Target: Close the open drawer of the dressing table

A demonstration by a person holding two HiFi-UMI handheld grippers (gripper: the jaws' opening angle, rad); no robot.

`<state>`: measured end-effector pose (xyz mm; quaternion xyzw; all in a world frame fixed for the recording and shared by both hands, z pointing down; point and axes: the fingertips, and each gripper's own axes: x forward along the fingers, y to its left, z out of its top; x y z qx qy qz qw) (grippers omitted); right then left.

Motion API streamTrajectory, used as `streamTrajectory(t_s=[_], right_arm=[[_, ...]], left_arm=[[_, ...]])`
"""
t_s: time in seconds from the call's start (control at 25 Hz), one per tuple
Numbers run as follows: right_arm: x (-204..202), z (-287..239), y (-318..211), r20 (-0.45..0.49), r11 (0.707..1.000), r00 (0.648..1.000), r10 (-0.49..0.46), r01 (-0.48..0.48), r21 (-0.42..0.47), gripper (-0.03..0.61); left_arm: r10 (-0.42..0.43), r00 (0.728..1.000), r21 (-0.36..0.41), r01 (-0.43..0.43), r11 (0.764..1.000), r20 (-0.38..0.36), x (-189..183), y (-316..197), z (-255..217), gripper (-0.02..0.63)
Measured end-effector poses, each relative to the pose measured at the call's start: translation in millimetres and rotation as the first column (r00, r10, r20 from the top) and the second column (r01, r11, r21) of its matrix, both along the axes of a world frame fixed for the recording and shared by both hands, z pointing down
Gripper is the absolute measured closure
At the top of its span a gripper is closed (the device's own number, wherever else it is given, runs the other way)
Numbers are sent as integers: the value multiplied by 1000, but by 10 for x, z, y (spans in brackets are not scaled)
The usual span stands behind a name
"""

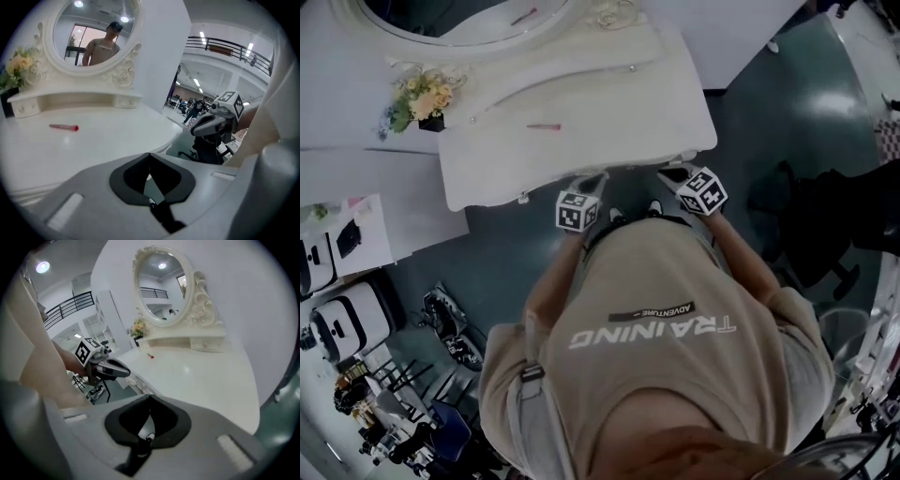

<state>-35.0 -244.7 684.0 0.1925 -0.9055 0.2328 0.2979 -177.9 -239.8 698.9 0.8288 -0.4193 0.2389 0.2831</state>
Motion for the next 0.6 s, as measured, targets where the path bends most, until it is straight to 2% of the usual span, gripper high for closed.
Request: streamTrajectory(t_s=[0.16, 0.28, 0.36, 0.48, 0.6], right_arm=[[-222, -729, -186, 156, 984, 988, 14, -42, 174, 574], [-357, -1175, -347, 187, 955, 982, 4, -59, 291, 574], [-408, -1457, -435, 195, 931, 981, -2, -69, 359, 574], [-509, -1892, -536, 232, 889, 973, -17, -91, 448, 574], [-571, -2341, -556, 287, 858, 957, -30, -123, 499, 574]], left_arm=[[-19, 998, 184, 29, 983, -56, 77, -243, -722, 612], [-32, 997, 305, 54, 951, -77, 82, -410, -1258, 612], [-38, 996, 385, 68, 921, -87, 85, -477, -1634, 612], [-45, 997, 504, 73, 860, -68, 25, -539, -2163, 612], [-53, 997, 579, 71, 812, -49, -36, -543, -2534, 612]])
